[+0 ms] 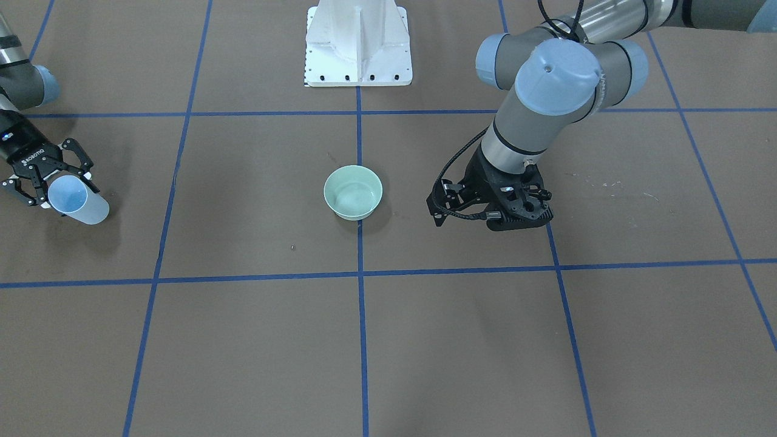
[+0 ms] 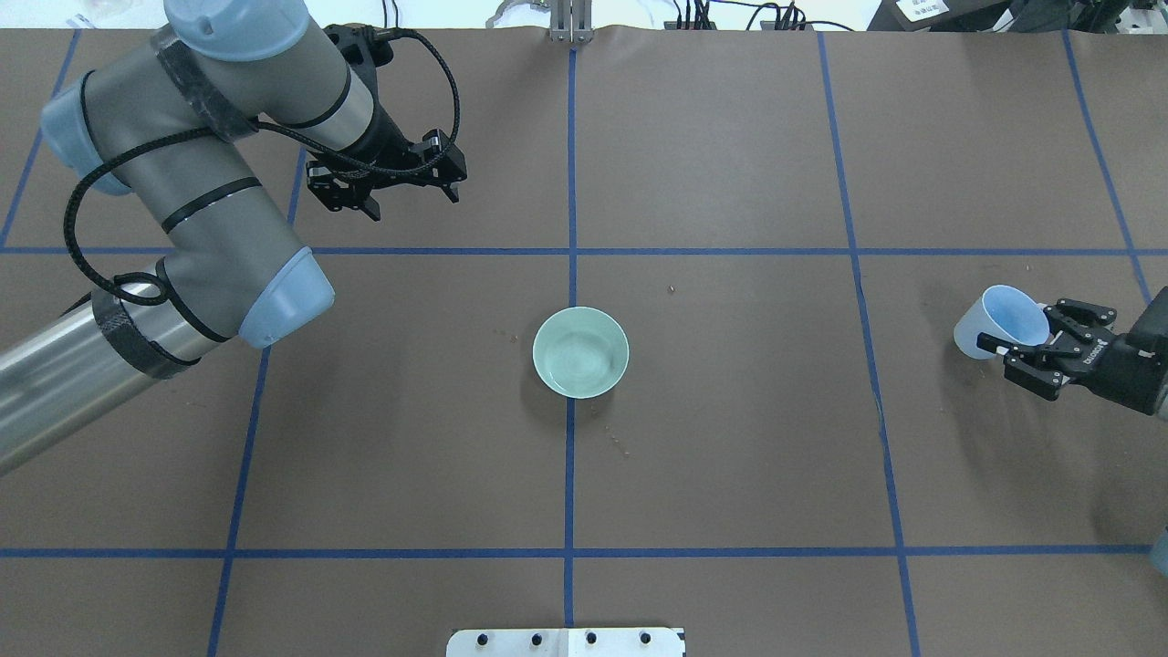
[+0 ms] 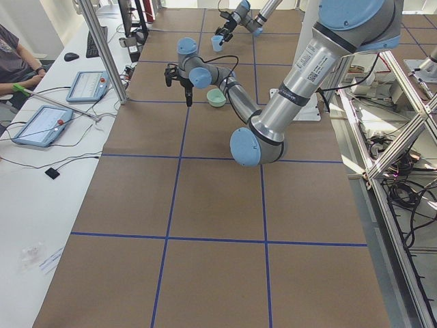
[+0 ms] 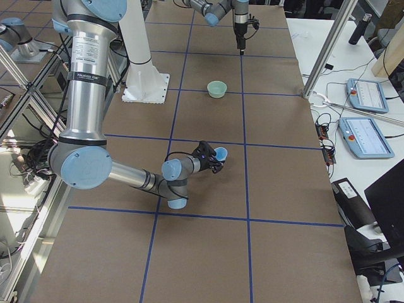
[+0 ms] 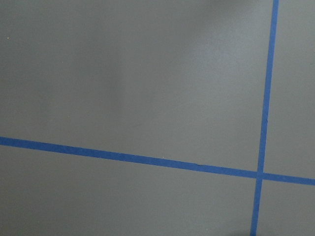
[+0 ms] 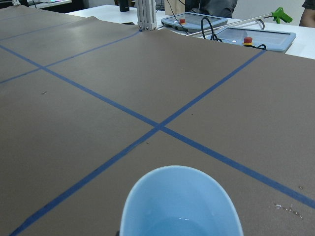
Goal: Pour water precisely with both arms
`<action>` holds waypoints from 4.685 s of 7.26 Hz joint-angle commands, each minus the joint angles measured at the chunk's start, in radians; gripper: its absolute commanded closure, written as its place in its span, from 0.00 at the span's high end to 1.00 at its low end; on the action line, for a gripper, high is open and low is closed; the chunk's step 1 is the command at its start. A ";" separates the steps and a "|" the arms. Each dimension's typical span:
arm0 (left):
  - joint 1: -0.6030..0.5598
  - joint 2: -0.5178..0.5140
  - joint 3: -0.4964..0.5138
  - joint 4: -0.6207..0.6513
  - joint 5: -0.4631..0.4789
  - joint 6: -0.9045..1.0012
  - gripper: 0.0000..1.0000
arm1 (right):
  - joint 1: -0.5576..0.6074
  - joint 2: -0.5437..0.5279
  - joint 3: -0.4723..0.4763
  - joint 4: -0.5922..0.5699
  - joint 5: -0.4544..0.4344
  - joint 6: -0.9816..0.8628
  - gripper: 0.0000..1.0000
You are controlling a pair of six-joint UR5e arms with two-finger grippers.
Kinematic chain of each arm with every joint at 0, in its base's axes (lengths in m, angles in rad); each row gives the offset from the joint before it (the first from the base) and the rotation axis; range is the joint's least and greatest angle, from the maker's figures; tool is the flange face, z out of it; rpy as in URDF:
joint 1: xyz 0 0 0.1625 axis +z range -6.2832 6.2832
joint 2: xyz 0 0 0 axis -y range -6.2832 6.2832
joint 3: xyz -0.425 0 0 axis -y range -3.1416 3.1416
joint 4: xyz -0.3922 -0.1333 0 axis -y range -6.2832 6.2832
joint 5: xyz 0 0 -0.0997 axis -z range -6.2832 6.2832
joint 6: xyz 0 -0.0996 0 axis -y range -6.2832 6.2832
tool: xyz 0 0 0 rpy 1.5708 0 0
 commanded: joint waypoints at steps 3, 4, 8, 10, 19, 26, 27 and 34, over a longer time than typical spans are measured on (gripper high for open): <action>-0.053 0.120 -0.043 -0.001 -0.003 0.162 1.00 | 0.000 0.098 0.250 -0.406 -0.008 0.050 0.19; -0.063 0.131 -0.042 -0.001 -0.003 0.194 1.00 | 0.000 0.114 0.310 -0.507 -0.043 0.038 0.21; -0.116 0.140 0.023 0.001 -0.003 0.297 1.00 | -0.310 0.215 0.598 -1.010 -0.390 0.043 0.18; -0.146 0.174 0.038 -0.004 -0.004 0.360 1.00 | -0.486 0.375 0.602 -1.290 -0.601 0.047 0.18; -0.151 0.195 0.031 -0.013 -0.004 0.365 1.00 | -0.517 0.600 0.683 -2.077 -0.574 -0.072 0.13; -0.151 0.202 0.029 -0.015 -0.006 0.365 1.00 | -0.508 0.717 0.592 -2.288 -0.544 -0.238 0.12; -0.151 0.202 0.029 -0.015 -0.004 0.365 1.00 | -0.497 0.739 0.591 -2.312 -0.528 -0.258 0.12; -0.151 0.202 0.021 -0.013 -0.006 0.363 1.00 | -0.462 0.851 0.503 -2.409 -0.493 -0.312 0.11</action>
